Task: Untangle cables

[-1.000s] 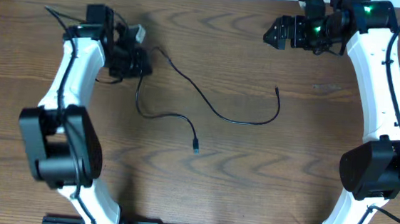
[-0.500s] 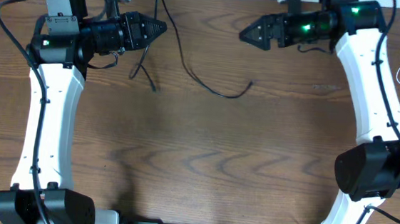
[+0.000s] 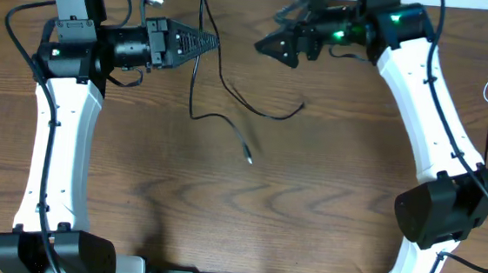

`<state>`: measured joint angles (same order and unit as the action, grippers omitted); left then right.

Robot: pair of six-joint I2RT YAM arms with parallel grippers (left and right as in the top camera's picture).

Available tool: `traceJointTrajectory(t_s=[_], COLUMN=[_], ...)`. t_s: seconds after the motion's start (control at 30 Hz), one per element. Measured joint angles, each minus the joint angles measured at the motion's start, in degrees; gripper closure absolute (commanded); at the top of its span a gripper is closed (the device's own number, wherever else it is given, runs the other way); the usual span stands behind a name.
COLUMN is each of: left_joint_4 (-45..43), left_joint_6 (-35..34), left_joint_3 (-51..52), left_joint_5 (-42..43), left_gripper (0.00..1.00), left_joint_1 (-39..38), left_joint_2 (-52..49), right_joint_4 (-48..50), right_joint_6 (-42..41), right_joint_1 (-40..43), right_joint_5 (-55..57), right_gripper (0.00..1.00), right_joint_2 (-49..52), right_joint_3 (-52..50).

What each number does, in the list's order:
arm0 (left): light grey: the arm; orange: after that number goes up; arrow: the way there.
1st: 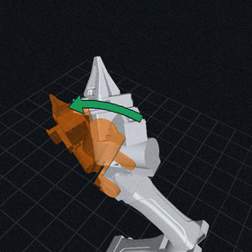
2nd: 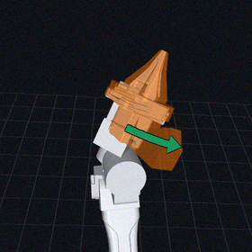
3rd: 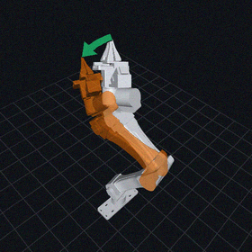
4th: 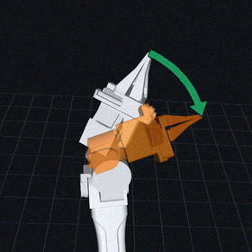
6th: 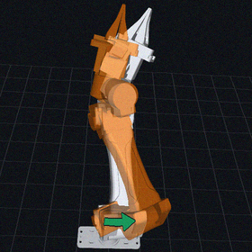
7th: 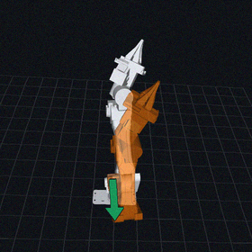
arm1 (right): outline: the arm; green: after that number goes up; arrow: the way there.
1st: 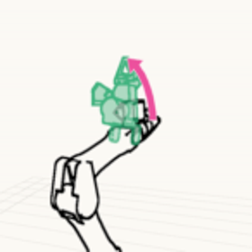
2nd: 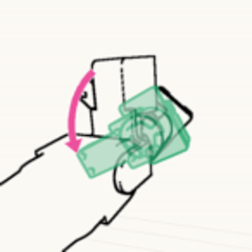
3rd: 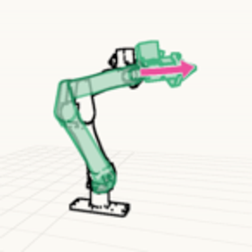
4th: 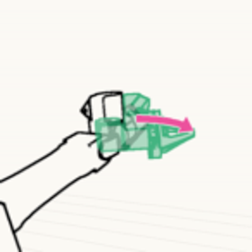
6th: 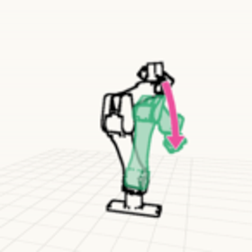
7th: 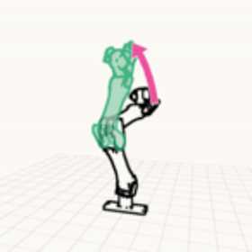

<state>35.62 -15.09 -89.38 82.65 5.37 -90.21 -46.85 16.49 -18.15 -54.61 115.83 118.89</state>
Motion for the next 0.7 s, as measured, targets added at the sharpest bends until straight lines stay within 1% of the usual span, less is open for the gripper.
traceJointTrajectory(t_s=[0.13, 0.23, 0.37, 0.5, 0.67, 0.7], left_joint_4=[0.24, 0.31, 0.35, 0.35, 0.33, 0.33], left_joint_6=[-1.66, -3.17, -4.74, -5.7, -5.92, -5.95], left_joint_3=[-0.02, 0.0, -0.02, 0.0, 0.0, 0.0], left_joint_5=[3.93, 4.76, 5.46, 5.79, 5.84, 5.9], left_gripper=[0.92, 0.92, 0.93, 0.92, 0.92, 0.93], left_joint_1=[0.0, -0.44, -3.1, -8.02, -11.67, -12.11], left_joint_2=[0.02, 0.02, 0.02, 0.02, 0.02, 0.02], right_joint_4=[4.09, 8.02, 12.98, 16.79, 21.51, 22.58], right_joint_6=[2.21, 2.4, 1.51, -0.31, -2.23, -2.91], right_joint_1=[-2.05, -2.86, -3.48, -3.8, -3.45, -3.17], right_joint_5=[-2.36, -4.39, -5.64, -6.12, -6.43, -6.49], right_gripper=[0.09, 0.09, 0.13, 0.26, 0.36, 0.4], right_joint_2=[0.28, 1.09, 2.93, 4.13, 4.15, 4.15], right_joint_3=[0.0, 0.0, 0.0, -0.02, -0.02, -0.02])
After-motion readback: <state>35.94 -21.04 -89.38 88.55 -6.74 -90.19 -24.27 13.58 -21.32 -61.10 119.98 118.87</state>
